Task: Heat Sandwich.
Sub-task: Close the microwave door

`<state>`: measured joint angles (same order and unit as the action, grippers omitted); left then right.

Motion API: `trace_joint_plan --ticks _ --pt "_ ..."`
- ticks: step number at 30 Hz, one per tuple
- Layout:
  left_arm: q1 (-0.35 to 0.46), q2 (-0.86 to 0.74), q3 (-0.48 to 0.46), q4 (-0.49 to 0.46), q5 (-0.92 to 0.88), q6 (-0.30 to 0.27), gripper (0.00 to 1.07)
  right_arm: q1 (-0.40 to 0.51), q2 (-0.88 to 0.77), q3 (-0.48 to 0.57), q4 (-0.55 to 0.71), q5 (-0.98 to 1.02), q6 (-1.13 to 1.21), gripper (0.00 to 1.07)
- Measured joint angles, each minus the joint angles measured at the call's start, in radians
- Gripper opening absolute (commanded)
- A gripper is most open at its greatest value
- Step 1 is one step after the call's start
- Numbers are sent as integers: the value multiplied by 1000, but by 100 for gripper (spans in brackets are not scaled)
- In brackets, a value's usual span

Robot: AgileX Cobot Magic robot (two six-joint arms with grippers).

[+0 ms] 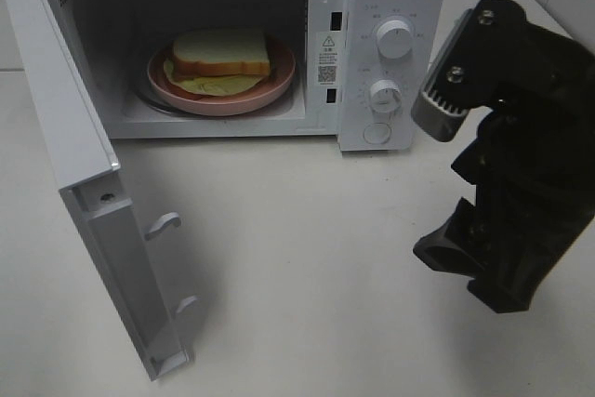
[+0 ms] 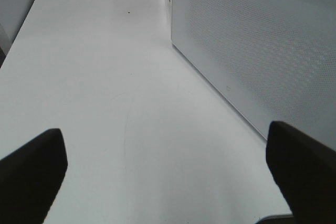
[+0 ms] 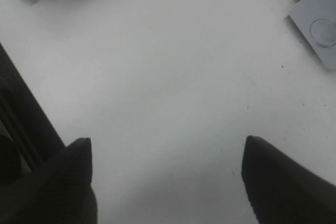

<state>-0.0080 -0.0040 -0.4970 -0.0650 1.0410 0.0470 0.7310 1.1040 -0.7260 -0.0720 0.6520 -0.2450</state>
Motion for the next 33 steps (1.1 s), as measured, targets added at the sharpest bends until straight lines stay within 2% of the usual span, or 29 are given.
trace_joint_plan --ticks 11,24,33 --pt "0 0 0 0 0 0 98 0 -172 0 16 189 197 76" --pt "0 0 0 0 0 0 98 0 -315 0 11 401 222 76" --pt "0 0 0 0 0 0 98 0 -464 0 10 457 245 76"
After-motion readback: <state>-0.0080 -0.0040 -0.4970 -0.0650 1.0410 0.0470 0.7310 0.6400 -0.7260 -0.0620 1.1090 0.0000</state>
